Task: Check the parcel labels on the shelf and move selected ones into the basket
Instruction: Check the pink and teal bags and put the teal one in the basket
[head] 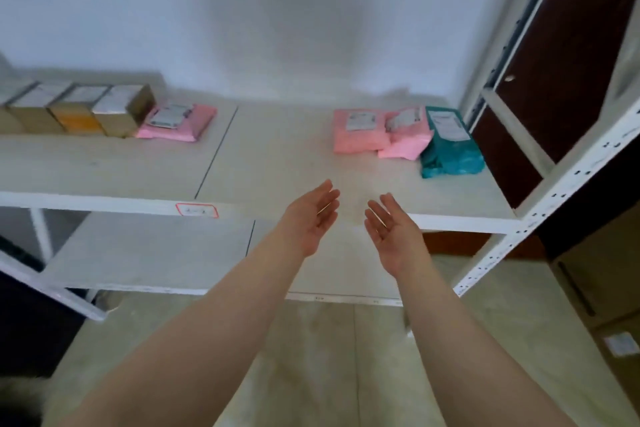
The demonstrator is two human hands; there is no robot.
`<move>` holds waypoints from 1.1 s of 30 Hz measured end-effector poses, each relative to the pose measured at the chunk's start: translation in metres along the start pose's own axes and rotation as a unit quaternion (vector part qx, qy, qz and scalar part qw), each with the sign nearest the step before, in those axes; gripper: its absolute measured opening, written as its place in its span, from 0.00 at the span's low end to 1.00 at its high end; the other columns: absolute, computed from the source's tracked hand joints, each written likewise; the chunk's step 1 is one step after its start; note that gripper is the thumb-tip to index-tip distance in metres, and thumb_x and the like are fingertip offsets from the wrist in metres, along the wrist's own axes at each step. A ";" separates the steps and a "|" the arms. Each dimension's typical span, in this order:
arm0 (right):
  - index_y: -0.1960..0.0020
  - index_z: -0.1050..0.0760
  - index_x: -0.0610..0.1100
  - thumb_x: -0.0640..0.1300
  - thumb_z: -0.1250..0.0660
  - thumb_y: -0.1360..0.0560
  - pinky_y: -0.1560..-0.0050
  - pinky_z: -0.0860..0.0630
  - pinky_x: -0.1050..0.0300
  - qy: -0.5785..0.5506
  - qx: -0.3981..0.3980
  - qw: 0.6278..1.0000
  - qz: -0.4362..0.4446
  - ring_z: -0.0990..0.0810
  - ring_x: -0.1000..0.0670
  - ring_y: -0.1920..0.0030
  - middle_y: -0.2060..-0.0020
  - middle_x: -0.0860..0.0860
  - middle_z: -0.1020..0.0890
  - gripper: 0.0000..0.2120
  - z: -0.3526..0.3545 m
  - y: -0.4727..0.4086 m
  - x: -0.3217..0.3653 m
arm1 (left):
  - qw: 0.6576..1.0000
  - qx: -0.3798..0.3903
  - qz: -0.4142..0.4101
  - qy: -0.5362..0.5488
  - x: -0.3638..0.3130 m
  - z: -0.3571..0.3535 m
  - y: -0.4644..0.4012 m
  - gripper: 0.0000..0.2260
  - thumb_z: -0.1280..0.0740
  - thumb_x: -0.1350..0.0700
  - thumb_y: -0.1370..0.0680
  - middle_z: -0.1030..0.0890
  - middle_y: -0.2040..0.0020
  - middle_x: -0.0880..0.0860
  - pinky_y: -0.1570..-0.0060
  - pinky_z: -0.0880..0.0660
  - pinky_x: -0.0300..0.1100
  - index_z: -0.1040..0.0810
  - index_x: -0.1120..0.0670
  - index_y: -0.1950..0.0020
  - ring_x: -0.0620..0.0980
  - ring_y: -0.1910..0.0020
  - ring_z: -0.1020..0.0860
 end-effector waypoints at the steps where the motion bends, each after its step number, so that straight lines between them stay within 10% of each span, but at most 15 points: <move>1: 0.43 0.22 0.44 0.47 0.31 0.23 0.49 0.22 0.58 0.005 -0.006 1.000 0.001 0.18 0.49 0.47 0.47 0.46 0.17 0.10 -0.015 -0.007 0.000 | 1.000 0.001 0.001 -0.003 -0.013 0.003 -0.006 0.04 0.32 0.54 0.22 0.18 0.52 0.50 0.55 0.25 0.37 0.20 0.52 0.50 0.45 0.56 0.22; 20: 0.28 0.30 0.41 0.44 0.29 0.24 0.50 0.27 0.60 0.197 -0.159 0.949 0.187 0.24 0.49 0.45 0.38 0.49 0.22 0.26 -0.091 -0.167 0.093 | 0.992 -0.052 0.009 -0.111 -0.110 -0.016 -0.163 0.24 0.27 0.47 0.27 0.25 0.43 0.54 0.35 0.31 0.46 0.25 0.57 0.35 0.53 0.39 0.27; 28: 0.36 0.26 0.42 0.46 0.29 0.24 0.41 0.22 0.45 0.356 -0.222 0.889 0.182 0.19 0.42 0.45 0.44 0.46 0.17 0.19 -0.095 -0.207 0.093 | 0.985 -0.058 0.028 -0.161 -0.112 -0.040 -0.216 0.15 0.31 0.44 0.25 0.30 0.63 0.53 0.60 0.33 0.41 0.28 0.55 0.60 0.50 0.63 0.31; 33: 0.35 0.26 0.37 0.46 0.30 0.24 0.43 0.21 0.41 0.354 -0.221 0.893 0.168 0.17 0.39 0.47 0.44 0.42 0.17 0.22 -0.106 -0.214 0.076 | 0.985 -0.048 0.025 -0.162 -0.115 -0.045 -0.227 0.24 0.33 0.45 0.23 0.17 0.49 0.63 0.60 0.27 0.41 0.24 0.62 0.36 0.49 0.65 0.25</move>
Point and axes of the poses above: each hand's wrist, its own y-axis away from the middle knuckle, its own z-axis out of the back of the hand, x = y × z, the point moved 4 cm from there along -y, towards the middle knuckle
